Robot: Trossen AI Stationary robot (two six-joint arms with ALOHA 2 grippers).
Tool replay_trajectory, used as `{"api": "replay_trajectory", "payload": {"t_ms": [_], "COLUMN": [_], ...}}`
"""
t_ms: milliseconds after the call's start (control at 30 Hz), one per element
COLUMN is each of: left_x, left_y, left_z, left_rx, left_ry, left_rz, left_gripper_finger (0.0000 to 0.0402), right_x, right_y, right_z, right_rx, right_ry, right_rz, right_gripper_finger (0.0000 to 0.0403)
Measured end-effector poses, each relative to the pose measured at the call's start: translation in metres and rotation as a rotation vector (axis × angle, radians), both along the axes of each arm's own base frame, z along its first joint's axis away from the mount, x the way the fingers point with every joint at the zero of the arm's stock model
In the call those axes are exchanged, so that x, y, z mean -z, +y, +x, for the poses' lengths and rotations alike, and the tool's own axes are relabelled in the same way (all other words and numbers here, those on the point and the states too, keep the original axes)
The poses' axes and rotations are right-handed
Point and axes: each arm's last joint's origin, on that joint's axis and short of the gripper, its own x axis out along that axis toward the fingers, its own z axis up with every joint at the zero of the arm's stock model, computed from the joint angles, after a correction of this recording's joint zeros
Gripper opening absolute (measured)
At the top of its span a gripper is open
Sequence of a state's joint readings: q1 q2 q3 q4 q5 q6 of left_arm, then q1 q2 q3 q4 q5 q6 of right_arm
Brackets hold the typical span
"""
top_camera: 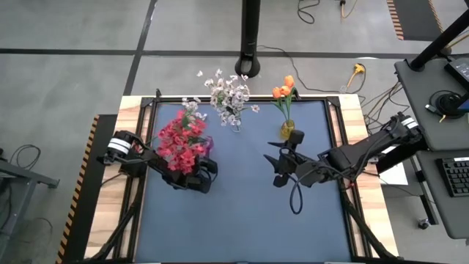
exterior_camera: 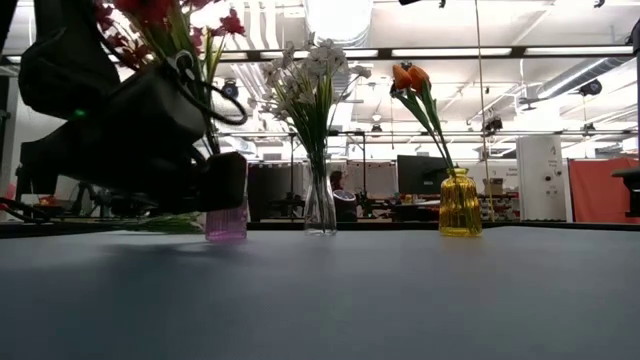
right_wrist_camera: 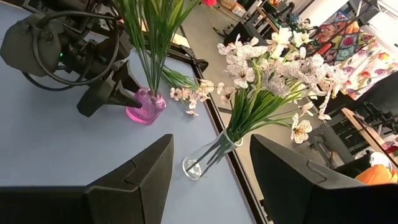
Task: Sort flowers into vase by color
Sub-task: Adjust the purple vase
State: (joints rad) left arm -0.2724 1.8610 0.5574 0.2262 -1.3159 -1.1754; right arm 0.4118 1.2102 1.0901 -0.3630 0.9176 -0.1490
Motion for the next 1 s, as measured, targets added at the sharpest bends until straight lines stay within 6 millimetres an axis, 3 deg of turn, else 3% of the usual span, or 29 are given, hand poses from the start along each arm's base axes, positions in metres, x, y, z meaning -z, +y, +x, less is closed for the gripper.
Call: {"api": "replay_trajectory", "payload": {"t_ms": [1000], "left_x": [-0.009], "left_y": [-0.008], "left_z": [0.017], "left_rx": [0.051], "left_ry": [-0.004], "left_rz": [-0.031], "left_gripper_finger": [0.0182], "right_x": [-0.019], "right_y": [-0.007], "right_z": [-0.017], "right_rx": [0.000], "right_ry": [-0.075], "right_rz": [0.047], "right_gripper_finger": [0.0206]}}
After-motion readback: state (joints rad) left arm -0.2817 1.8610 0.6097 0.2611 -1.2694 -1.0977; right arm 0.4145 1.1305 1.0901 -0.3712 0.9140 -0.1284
